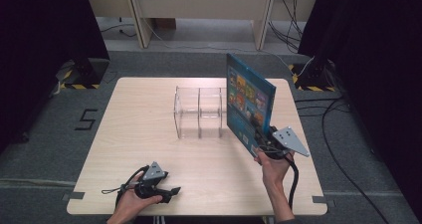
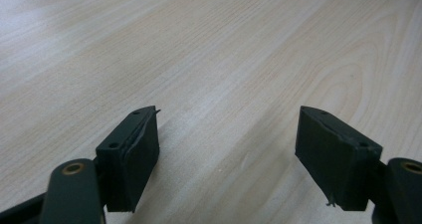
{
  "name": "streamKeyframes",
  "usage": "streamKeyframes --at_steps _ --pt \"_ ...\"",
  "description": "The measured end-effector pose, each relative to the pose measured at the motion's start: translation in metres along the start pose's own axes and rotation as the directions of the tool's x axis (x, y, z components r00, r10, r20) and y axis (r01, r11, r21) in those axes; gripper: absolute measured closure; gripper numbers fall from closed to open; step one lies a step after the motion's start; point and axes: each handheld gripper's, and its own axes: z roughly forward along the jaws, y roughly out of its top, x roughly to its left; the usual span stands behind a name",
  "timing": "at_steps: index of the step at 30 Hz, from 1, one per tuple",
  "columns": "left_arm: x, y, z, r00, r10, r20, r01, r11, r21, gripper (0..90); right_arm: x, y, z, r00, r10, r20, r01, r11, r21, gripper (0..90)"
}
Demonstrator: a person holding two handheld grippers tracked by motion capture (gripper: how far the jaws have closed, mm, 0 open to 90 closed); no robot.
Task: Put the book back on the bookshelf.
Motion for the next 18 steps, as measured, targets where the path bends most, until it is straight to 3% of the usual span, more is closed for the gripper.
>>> streamKeyframes --at_steps 18 --pt "0.000 0.000 0.000 1.0000 0.006 0.001 -0.006 1.0000 0.001 24.5 -0.007 -0.013 0.037 0.9990 -0.008 0.044 0.008 1.000 0.005 82.8"
